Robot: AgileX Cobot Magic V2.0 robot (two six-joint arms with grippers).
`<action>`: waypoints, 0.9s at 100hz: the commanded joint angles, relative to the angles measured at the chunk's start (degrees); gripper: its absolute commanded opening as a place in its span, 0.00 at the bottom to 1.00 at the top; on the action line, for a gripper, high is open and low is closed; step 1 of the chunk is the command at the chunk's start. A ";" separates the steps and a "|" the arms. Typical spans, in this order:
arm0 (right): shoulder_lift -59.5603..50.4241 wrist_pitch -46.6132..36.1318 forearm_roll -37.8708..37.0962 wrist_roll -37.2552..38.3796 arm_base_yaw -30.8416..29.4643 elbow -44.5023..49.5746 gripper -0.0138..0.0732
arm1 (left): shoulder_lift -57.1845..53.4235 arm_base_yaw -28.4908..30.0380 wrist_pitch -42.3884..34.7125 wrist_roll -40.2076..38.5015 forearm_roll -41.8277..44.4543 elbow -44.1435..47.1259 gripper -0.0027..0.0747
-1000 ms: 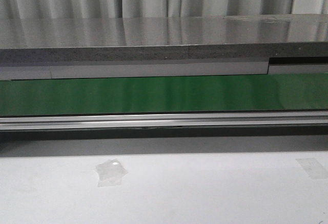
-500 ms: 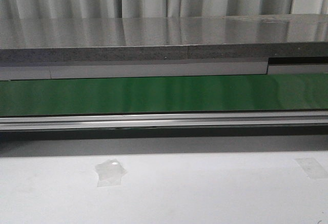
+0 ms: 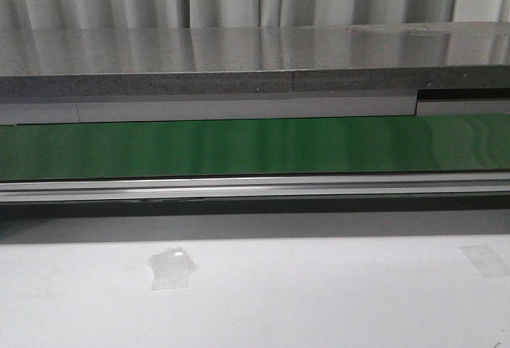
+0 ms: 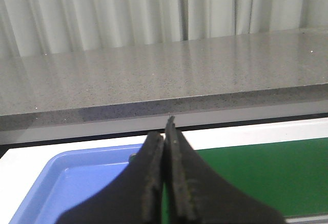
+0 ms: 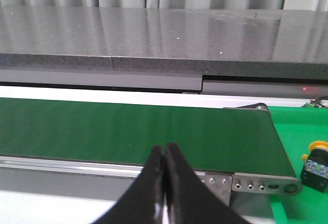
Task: Move button from left to right
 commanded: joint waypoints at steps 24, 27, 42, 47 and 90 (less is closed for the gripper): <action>-5.88 -10.64 -4.41 5.07 0.03 7.49 0.08 | 0.59 0.21 -3.83 -0.65 -0.84 -1.72 0.01; -5.88 -11.43 -4.34 5.08 0.03 8.14 0.08 | 0.59 0.21 -3.83 -0.65 -0.84 -1.72 0.01; -5.88 -14.38 -4.30 5.08 0.03 9.85 0.08 | 0.59 0.21 -3.73 -0.65 -0.84 -1.72 0.01; -5.88 -14.53 -4.30 5.08 0.03 9.85 0.08 | 0.59 0.21 -3.73 -0.65 -0.84 -1.72 0.01; -5.88 -13.73 -4.30 5.08 0.03 9.85 0.08 | 0.59 0.21 -3.73 -0.65 -0.84 -1.72 0.01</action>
